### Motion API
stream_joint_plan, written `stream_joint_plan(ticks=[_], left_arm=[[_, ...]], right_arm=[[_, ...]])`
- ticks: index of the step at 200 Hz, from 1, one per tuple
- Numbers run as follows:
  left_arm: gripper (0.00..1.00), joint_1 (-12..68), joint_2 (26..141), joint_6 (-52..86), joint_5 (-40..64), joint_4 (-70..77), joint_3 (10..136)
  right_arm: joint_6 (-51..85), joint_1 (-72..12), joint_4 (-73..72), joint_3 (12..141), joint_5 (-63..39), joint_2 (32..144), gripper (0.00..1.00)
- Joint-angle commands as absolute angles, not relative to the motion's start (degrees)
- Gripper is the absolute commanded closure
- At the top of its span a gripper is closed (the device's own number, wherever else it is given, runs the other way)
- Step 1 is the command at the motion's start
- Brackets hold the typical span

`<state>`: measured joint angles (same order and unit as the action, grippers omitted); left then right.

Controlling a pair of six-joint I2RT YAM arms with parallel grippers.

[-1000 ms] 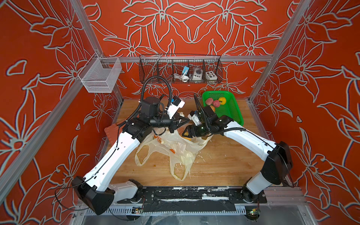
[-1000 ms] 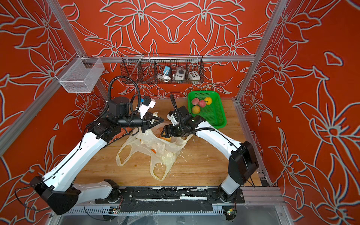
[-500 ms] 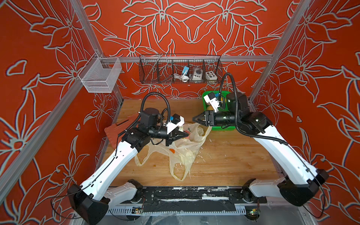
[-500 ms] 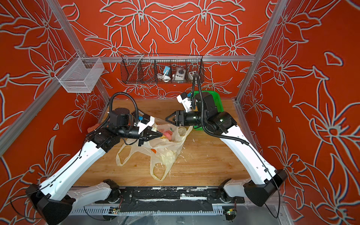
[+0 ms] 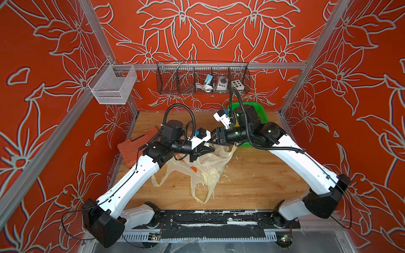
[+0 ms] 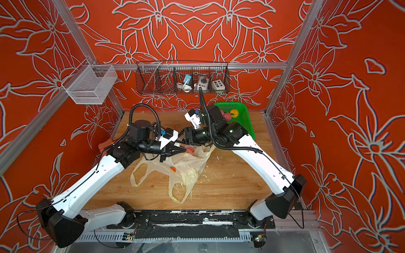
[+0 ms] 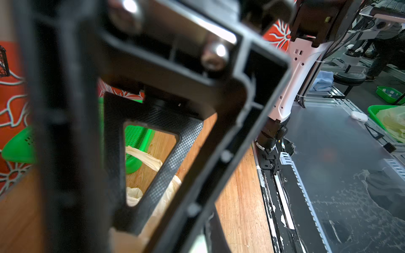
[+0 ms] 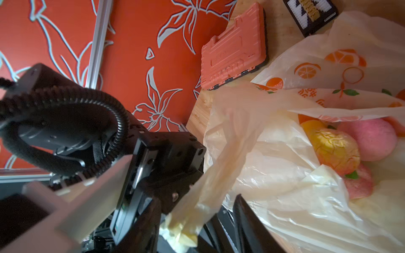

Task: Place the peach into a plastic bag & tie a knot
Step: Adjust the plastic bag at the center of the board.

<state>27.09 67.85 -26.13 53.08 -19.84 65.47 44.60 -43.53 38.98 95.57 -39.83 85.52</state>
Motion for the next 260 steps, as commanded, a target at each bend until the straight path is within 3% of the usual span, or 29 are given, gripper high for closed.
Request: stream_joint_plan(ticks=[1, 71, 79, 108, 169, 186, 230, 260], left_arm=[[1.0, 27.9, 68.5, -27.5, 53.5, -17.5, 65.4], [1.0, 28.0, 66.5, -23.2, 44.0, -15.4, 64.5], [0.97, 27.9, 65.5, -22.4, 42.8, -15.9, 64.2], [0.65, 27.9, 61.0, -20.2, 38.1, -19.2, 62.4], [0.25, 27.5, 57.2, -17.0, 26.2, -22.1, 62.9], [0.02, 27.5, 57.2, -16.0, 25.4, -19.2, 62.2], [0.01, 26.7, 59.4, -18.3, 20.1, -12.2, 61.7], [0.01, 23.3, 57.2, -19.1, 25.4, -10.4, 60.2]], right_arm=[[48.1, -44.5, 36.9, 96.7, -41.4, 87.1, 0.55], [51.2, -42.7, 31.9, 97.2, -45.6, 87.9, 1.0], [51.5, -42.1, 30.9, 97.3, -46.4, 87.4, 1.0], [49.5, -40.0, 32.1, 99.6, -49.0, 86.7, 1.0], [47.9, -37.1, 33.2, 101.2, -54.3, 86.4, 1.0], [49.0, -37.2, 31.2, 100.2, -55.6, 86.1, 1.0], [48.8, -37.2, 29.7, 99.7, -58.5, 85.2, 1.0], [48.6, -37.1, 29.1, 99.6, -59.5, 84.7, 1.0]])
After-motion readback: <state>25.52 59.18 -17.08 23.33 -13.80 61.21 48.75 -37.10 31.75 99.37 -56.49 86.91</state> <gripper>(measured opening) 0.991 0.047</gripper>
